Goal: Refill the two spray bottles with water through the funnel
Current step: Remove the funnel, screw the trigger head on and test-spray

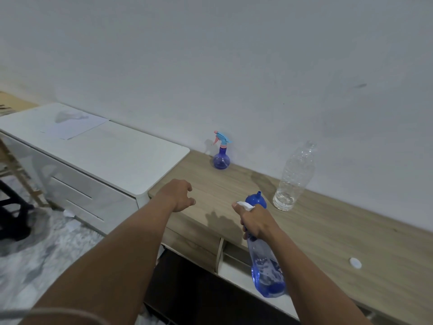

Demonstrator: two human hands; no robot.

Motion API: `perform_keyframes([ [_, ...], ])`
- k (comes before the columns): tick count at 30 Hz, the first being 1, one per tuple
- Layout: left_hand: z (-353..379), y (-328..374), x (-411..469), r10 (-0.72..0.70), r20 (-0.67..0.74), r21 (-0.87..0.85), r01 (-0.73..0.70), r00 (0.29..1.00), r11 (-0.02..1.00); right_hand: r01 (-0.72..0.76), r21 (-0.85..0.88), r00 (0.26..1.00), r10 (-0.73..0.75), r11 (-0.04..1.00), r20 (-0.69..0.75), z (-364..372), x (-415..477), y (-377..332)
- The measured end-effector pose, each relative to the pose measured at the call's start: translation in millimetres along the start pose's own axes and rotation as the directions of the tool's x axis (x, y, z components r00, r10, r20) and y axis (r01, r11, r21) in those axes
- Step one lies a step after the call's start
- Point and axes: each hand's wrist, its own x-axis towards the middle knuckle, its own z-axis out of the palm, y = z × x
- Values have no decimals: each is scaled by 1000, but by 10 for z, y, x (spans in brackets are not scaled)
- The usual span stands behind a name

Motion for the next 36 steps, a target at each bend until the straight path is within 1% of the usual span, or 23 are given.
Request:
perform_keyframes([
  [6, 33, 37, -32, 7, 0, -30, -7, 1000, 1000, 48, 136, 996, -36, 990, -85, -42, 36, -64],
  [11, 102, 117, 78, 48, 38, -107, -44, 998, 993, 179, 226, 971, -135, 957, -198, -97, 96, -237],
  [14, 135, 216, 229, 114, 98, -174, -96, 989, 980, 242, 252, 952, -179, 937, -248, -164, 171, -370],
  [17, 159, 361, 402, 174, 173, -278, -121, 969, 953, 272, 251, 934, -192, 929, -302, -221, 346, -443],
  [20, 189, 499, 585, 262, 264, -346, -163, 928, 924, 311, 256, 918, -220, 915, -331, -270, 527, -520],
  [22, 210, 551, 727, 336, 289, -406, -203, 897, 891, 359, 280, 900, -251, 890, -357, -306, 649, -588],
  [24, 233, 573, 884, 382, 278, -474, -220, 881, 853, 398, 284, 881, -278, 872, -383, -344, 759, -674],
  [26, 252, 580, 1045, 391, 232, -541, -216, 891, 813, 429, 312, 864, -285, 848, -415, -381, 877, -751],
  [29, 270, 591, 1291, 418, 166, -634, -228, 893, 739, 449, 337, 835, -254, 828, -488, -426, 1082, -819],
  [31, 279, 609, 1449, 441, 151, -667, -239, 885, 706, 447, 344, 824, -231, 826, -517, -448, 1245, -836],
  [33, 318, 613, 1634, 433, 121, -695, -235, 893, 680, 431, 350, 825, -206, 832, -526, -461, 1411, -840],
  [36, 358, 640, 1922, 468, 125, -698, -257, 875, 668, 433, 382, 817, -176, 816, -550, -488, 1648, -849],
])
